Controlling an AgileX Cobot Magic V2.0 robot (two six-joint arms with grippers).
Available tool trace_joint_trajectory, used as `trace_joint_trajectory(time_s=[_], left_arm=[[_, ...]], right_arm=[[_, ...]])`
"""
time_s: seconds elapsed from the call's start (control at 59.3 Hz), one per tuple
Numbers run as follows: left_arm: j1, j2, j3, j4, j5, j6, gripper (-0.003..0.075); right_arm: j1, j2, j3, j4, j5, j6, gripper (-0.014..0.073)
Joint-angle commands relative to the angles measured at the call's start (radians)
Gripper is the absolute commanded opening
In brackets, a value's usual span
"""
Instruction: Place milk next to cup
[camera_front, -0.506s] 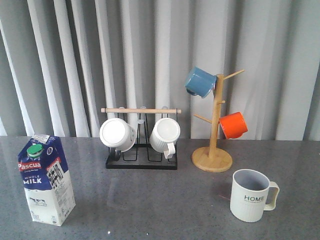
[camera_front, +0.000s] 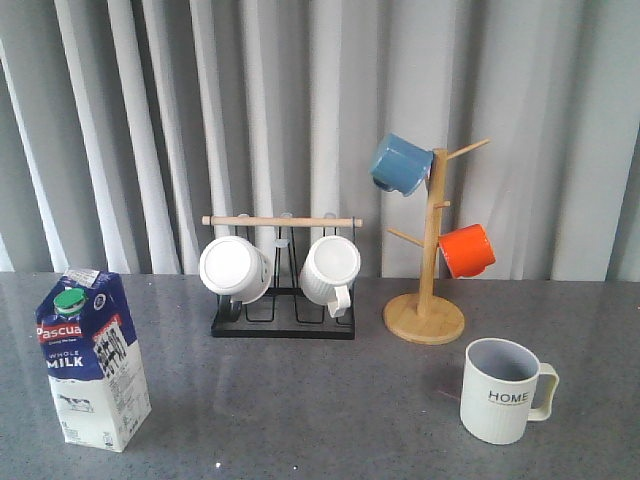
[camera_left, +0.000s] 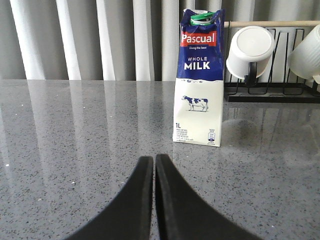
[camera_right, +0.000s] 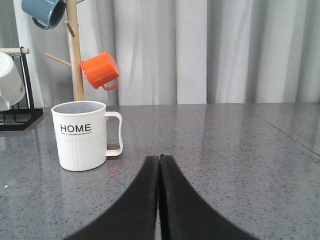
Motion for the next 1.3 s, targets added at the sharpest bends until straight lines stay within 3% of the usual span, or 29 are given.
trace_joint_trajectory(time_s=[0.0,1.045,1.282], left_arm=[[0.001,-0.013,-0.02,-0.005,-0.074,-0.002,-0.0006],[0.001,-0.013,-0.02,-0.005,-0.076,-0.002,-0.0006],[0.001,-0.013,-0.02,-0.006,-0.085,-0.002,-0.0006]], right_arm=[[-0.001,-0.013,0.009,-0.004,-0.072,-0.004,-0.0004],[-0.001,-0.013,0.008,-0.002,-0.091,-0.002,-0.0004],[-0.001,-0.013,0.008,0.149,-0.144,0.002,-0.0004]])
